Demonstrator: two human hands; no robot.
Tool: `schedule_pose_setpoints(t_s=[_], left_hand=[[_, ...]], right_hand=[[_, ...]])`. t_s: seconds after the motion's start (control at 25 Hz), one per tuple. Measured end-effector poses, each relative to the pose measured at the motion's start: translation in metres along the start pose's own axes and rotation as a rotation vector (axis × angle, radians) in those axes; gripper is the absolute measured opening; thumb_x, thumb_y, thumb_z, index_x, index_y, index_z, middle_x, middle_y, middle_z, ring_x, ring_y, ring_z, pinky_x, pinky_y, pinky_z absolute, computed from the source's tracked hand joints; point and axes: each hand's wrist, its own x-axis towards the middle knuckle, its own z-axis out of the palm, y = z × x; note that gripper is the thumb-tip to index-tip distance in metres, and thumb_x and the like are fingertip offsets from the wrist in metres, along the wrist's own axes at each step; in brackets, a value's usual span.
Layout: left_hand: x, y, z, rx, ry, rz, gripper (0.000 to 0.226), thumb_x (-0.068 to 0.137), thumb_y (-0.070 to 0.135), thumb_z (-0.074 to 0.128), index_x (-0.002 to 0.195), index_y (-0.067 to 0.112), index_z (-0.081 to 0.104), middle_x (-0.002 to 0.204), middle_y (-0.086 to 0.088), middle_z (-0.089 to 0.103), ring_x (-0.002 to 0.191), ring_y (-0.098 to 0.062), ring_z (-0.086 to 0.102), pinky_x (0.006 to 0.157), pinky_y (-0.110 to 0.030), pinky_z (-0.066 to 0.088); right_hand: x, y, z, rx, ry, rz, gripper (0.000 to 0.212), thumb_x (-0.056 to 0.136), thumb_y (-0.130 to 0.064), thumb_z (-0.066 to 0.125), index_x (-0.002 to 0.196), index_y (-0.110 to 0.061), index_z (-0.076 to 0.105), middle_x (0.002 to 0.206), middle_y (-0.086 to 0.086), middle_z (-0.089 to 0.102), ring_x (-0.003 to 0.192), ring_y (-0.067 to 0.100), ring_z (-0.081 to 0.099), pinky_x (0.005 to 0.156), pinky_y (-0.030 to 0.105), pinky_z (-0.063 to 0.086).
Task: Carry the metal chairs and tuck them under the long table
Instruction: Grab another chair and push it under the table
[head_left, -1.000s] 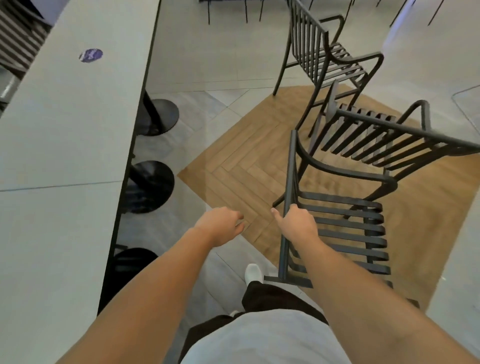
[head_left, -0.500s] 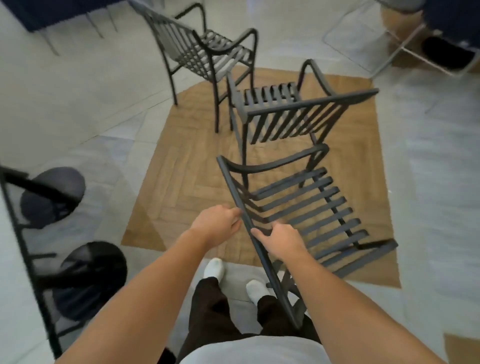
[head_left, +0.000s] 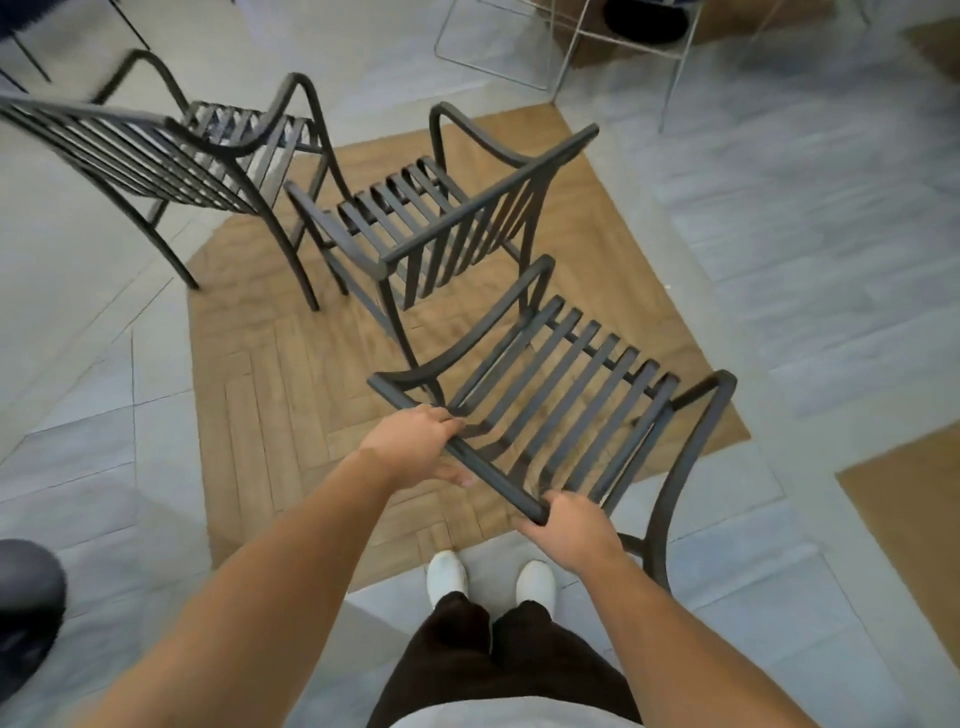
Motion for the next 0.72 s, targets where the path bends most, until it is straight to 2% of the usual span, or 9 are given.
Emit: schedule_pose_setpoints(t_s=[0.12, 0.28, 0.48, 0.72], left_hand=[[0.016, -0.011, 0.006, 0.086, -0.003, 0.029, 0.078, 0.093, 0.062, 0.061, 0.157, 0.023, 0.038, 0.154, -0.002, 0.046, 0.141, -0.027, 0.041, 0.116, -0.041, 0.035], [0.045, -0.018, 0.013, 0.231, 0.017, 0.004, 0.048, 0.1, 0.037, 0.06, 0.146, 0.026, 0.052, 0.145, -0.002, 0.055, 0.135, -0.026, 0.048, 0.116, -0.041, 0.034], [0.061, -0.017, 0.018, 0.341, -0.08, -0.05, 0.029, 0.1, 0.028, 0.055, 0.126, 0.036, 0.065, 0.113, 0.003, 0.068, 0.106, -0.023, 0.065, 0.101, -0.04, 0.046], [0.052, 0.017, 0.031, 0.373, -0.057, -0.051, 0.027, 0.101, 0.028, 0.051, 0.122, 0.035, 0.065, 0.099, 0.005, 0.069, 0.096, -0.021, 0.066, 0.089, -0.037, 0.045]], right_hand=[[0.0, 0.0, 0.012, -0.029, 0.028, 0.088, 0.04, 0.097, -0.045, 0.06, 0.123, -0.015, 0.064, 0.114, 0.007, 0.065, 0.106, 0.028, 0.065, 0.086, 0.038, 0.054], [0.001, 0.002, 0.022, -0.014, 0.06, 0.116, 0.023, 0.099, -0.023, 0.058, 0.119, -0.014, 0.066, 0.11, 0.008, 0.068, 0.102, 0.03, 0.066, 0.083, 0.038, 0.054], [0.004, 0.01, 0.022, -0.038, 0.066, 0.085, 0.022, 0.099, -0.021, 0.056, 0.118, -0.015, 0.065, 0.109, 0.008, 0.069, 0.104, 0.031, 0.065, 0.085, 0.04, 0.054], [-0.005, 0.047, 0.02, -0.086, 0.056, 0.036, 0.024, 0.1, -0.022, 0.057, 0.122, -0.016, 0.065, 0.111, 0.007, 0.069, 0.106, 0.029, 0.066, 0.091, 0.041, 0.056]])
